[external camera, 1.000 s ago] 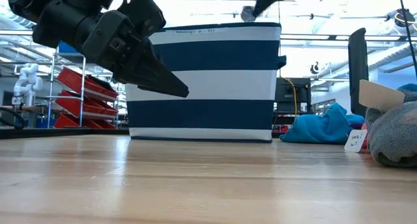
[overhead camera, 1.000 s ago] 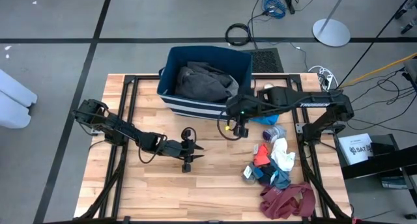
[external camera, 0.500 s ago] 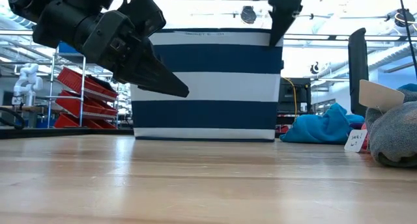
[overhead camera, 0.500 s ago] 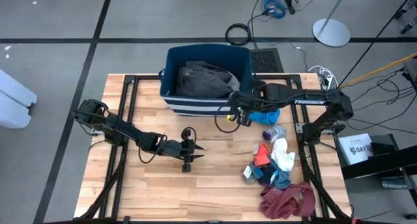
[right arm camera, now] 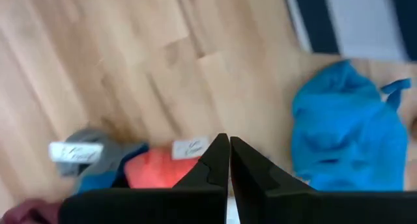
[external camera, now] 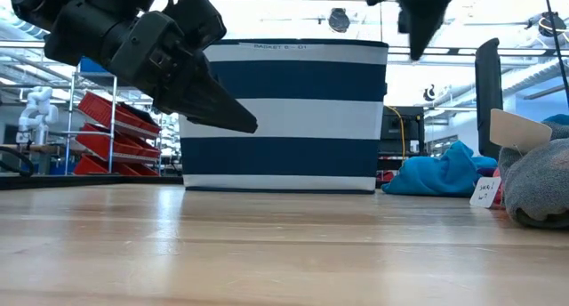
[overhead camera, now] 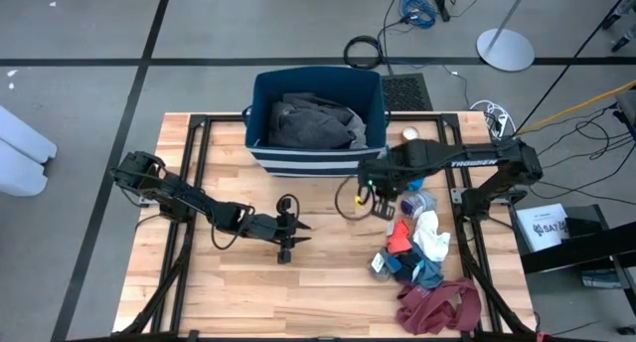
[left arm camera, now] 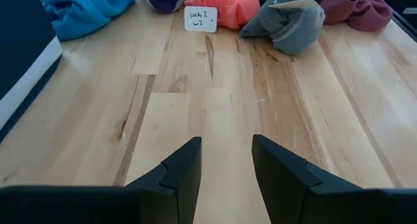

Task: Sort clothes
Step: Put the blue short into the blue laundry bin

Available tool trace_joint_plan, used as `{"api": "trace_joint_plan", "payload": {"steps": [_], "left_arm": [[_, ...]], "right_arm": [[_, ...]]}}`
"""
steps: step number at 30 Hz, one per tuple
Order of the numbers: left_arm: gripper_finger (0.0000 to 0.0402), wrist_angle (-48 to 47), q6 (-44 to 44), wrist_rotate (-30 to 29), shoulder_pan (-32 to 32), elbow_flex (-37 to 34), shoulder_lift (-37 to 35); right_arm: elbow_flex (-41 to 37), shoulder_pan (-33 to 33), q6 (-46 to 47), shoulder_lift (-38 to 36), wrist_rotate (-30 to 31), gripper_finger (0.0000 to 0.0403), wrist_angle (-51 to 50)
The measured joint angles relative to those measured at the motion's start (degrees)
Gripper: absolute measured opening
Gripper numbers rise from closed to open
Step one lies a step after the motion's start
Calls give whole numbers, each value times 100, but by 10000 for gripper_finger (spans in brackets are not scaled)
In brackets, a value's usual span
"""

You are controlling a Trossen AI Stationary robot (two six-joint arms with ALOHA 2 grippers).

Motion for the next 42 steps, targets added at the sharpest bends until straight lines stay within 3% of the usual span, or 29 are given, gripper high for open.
{"api": "trace_joint_plan", "payload": {"steps": [11, 15, 23, 28, 34, 42], "left_arm": [[145, 22, -154, 2, -66, 0, 0], [145, 73, -189, 42, -160, 0, 0], [145, 291, -191, 42, -299, 0, 0], [145, 325, -185, 42, -261, -1, 0], [145, 440, -163, 39, -245, 0, 0], [145, 584, 56, 44, -211, 0, 0]], "right_arm": [[-26, 1441, 1706, -157, 446, 0, -1095], [-683, 1547, 2191, -820, 1004, 0, -960], [-3216, 730, 4057, -3369, 1336, 0, 522], [-4287, 56, 4627, -4426, 1572, 0, 1260], [-4553, -833, 4304, -4854, 1713, 39, 1463], [-4551, -1520, 3507, -4697, 1646, 172, 2454]]}}
